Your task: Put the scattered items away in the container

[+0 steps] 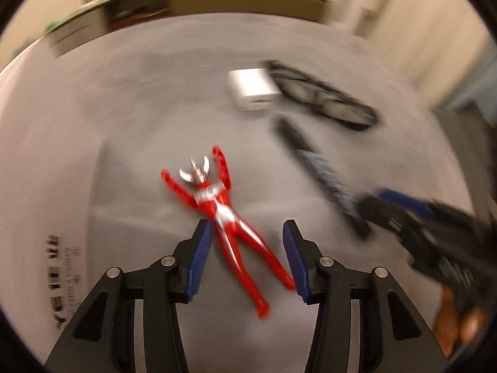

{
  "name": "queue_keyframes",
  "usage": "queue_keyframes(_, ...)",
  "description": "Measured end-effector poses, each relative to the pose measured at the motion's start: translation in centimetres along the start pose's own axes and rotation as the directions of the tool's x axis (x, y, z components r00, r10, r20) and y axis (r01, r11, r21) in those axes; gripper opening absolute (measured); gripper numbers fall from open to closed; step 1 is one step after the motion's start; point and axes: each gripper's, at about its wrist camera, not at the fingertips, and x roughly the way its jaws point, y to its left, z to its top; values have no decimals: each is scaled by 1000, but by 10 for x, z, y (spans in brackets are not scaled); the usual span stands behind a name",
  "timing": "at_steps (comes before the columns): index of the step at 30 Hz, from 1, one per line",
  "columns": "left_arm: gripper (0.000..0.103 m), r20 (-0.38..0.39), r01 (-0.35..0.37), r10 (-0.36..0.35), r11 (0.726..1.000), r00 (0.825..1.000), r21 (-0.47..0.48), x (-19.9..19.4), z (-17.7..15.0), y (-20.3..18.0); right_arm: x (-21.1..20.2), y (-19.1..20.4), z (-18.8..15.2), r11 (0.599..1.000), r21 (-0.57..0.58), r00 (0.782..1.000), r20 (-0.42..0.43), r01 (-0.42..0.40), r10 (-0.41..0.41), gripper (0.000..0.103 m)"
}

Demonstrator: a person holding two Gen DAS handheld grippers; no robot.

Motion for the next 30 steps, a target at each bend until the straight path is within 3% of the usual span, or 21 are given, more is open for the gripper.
queue_keyframes(3,51,68,-39,44,997,997,-73,-19,-6,7,-2,-3,-1,1000,1,1000,-1,-1,1,42)
queue_keyframes(6,53,109,-1,21,984,994,-180,-28,-8,19,5,2,-3,999,-32,1000,-5,13,-13,42)
queue_keyframes(8,55,99,28,-10,983,995,-179,-23,-7,14,12,9,-3,997,-65,999,-3,43,-43,42)
queue_keyframes(12,55,45,-3,11,988,999,-157,4,-10,-1,16,18,-7,984,-139,994,11,109,-108,41)
queue_keyframes(14,54,50,-27,34,988,998,-152,3,-18,-4,15,22,-10,970,-192,988,6,151,-153,23)
queue_keyframes(19,53,34,-21,26,988,999,-150,-12,-43,-1,13,19,-11,964,-209,986,11,165,-166,19)
queue_keyframes(21,54,54,-21,31,984,998,-174,-17,-40,3,13,15,-9,968,-194,987,21,161,-160,21)
queue_keyframes(22,55,63,-20,32,983,997,-185,-17,-37,5,13,14,-8,970,-187,987,26,158,-156,28)
queue_keyframes(23,55,72,-17,31,981,997,-193,-15,-30,5,13,12,-8,971,-179,988,32,156,-153,43)
queue_keyframes(25,55,88,-8,26,978,996,-206,-10,-15,5,13,9,-6,975,-165,988,42,152,-147,56)
queue_keyframes(28,55,64,-43,56,979,996,-198,12,1,3,13,4,-3,979,-143,989,58,144,-137,57)
queue_keyframes(30,52,84,-100,116,979,990,-175,15,2,0,13,1,-2,980,-135,987,73,149,-140,53)
